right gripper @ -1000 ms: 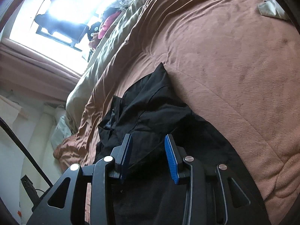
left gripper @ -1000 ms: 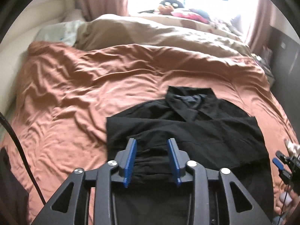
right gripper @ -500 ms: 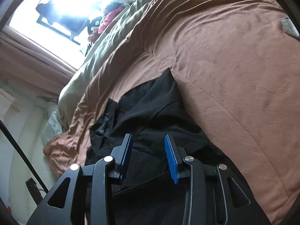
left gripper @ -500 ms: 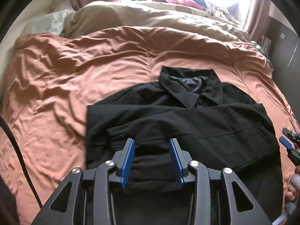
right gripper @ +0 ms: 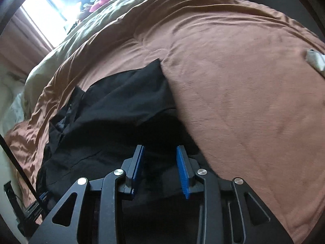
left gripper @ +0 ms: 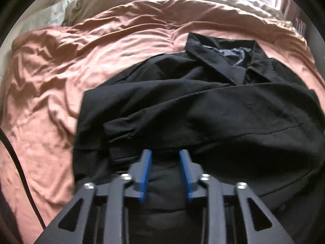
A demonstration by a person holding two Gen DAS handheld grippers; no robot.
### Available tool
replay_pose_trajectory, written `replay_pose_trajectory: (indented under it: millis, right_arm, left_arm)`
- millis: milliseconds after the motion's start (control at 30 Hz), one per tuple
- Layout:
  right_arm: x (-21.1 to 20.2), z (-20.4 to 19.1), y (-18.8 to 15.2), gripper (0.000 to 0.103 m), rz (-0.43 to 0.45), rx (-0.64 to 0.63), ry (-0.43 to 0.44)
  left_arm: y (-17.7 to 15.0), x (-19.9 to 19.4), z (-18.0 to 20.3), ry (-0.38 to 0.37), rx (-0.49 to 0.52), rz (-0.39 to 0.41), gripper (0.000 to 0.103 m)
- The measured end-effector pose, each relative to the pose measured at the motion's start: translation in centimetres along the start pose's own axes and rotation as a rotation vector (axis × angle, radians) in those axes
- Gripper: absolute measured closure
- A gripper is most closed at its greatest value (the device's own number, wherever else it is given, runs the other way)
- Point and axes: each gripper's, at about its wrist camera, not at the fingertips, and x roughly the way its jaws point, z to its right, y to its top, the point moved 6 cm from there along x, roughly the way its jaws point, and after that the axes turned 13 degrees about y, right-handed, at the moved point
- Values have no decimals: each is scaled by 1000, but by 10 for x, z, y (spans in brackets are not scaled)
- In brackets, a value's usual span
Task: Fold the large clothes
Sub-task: 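Fold the hem up toward the collar with both tools and release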
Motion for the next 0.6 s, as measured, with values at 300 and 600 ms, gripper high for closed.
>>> replay_pose_trajectory:
  millis: [300,600]
  right_arm:
    - [-51,-25,-17,71,-13,-22,128]
    - [-118,-53,-49,29,-13,-153,155]
  left_arm:
    - [-8,-69,-50,-37,-67,57,58]
    - [-42,-149,-112,-106,-167,104,27]
